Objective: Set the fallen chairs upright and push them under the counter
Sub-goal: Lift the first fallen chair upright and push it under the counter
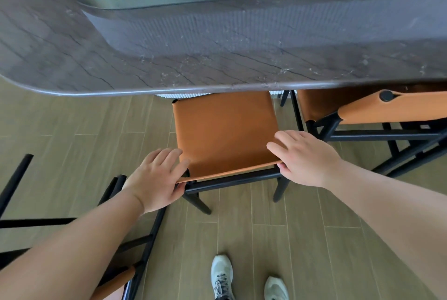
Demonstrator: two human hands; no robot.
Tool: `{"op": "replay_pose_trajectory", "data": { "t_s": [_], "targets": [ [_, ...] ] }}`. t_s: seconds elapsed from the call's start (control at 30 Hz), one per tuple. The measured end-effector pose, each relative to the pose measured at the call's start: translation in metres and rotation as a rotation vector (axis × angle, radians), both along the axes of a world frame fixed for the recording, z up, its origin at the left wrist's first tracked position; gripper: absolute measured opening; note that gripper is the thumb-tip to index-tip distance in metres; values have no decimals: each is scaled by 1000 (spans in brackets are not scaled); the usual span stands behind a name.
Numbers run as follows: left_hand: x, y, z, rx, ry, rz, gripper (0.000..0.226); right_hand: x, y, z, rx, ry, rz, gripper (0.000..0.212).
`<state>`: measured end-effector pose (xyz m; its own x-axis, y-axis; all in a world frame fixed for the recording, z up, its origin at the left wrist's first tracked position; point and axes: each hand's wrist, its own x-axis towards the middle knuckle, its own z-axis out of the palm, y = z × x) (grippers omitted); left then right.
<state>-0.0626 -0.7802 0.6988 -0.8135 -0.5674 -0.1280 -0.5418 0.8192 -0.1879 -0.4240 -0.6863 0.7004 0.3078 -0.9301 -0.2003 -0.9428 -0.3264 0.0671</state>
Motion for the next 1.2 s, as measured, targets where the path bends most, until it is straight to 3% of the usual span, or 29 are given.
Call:
{"op": "replay_pose_trajectory", "data": {
  "t_s": [0.23, 0.57, 1.2],
  "targets": [
    [2, -5, -6, -37, 55, -9, 51, -1, 2, 0, 121, -46, -77, 49],
    [-13, -5, 8, -10, -31, 18, 66, -10, 10, -9, 99, -91, -160, 67],
    [-59, -54, 16, 1, -73, -85, 77, -35, 24, -7, 65, -66, -265, 66]
  ]
}}
